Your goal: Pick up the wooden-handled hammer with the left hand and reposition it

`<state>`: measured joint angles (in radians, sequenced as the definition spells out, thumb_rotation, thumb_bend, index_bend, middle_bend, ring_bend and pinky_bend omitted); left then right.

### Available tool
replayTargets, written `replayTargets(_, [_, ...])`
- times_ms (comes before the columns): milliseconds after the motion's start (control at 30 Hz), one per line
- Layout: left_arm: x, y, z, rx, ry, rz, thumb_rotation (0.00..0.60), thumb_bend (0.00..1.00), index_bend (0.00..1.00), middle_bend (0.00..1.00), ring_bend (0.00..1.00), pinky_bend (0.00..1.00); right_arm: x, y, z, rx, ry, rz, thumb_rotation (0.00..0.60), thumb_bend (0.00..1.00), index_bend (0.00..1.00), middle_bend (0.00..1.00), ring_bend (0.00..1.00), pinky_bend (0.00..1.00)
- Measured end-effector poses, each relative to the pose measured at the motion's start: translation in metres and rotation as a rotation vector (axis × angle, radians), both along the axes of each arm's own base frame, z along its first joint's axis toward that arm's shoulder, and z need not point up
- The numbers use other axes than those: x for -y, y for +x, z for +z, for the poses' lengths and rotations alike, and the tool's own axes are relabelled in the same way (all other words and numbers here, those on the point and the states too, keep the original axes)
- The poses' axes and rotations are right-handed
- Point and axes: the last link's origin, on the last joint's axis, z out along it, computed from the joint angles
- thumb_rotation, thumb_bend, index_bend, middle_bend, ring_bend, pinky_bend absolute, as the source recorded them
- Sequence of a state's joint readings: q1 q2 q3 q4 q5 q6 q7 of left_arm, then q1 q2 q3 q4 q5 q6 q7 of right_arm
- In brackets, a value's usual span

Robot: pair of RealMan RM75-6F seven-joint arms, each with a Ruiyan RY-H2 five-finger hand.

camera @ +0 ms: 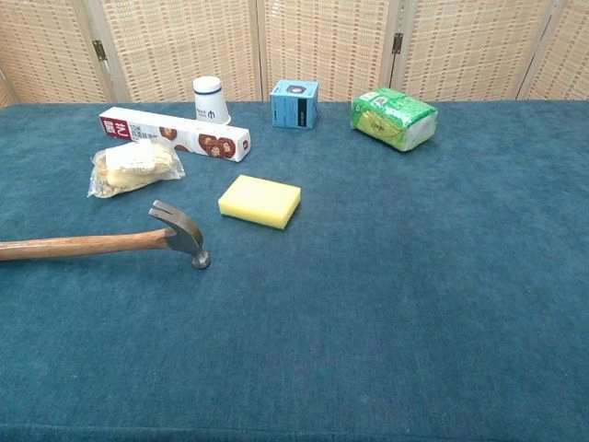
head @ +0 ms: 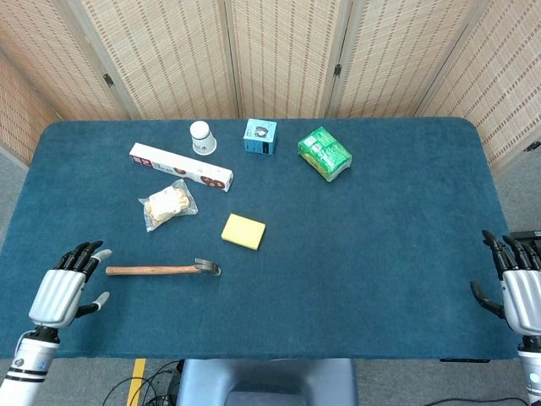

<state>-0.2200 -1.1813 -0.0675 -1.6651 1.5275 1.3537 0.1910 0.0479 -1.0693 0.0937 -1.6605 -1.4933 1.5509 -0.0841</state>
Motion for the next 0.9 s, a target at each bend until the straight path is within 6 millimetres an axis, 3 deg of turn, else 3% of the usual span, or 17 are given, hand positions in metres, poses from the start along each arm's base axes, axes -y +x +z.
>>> replayTargets(500, [-0.038, 0.06, -0.072, -0.011, -0.196, -0.061, 0.6, 0.27, 0.22, 0.15, 0.12, 0.24, -0.003, -0.004, 0.0, 0.013, 0.003, -0.004, 0.6, 0.21, 0.05, 0.25, 0.12, 0.18])
replayTargets(900, [-0.053, 0.071, -0.104, -0.055, -0.26, 0.027, 0.6, 0.27, 0.25, 0.21, 0.12, 0.24, -0.003, -0.008, -0.002, 0.022, 0.005, -0.001, 0.6, 0.21, 0.05, 0.26, 0.13, 0.18])
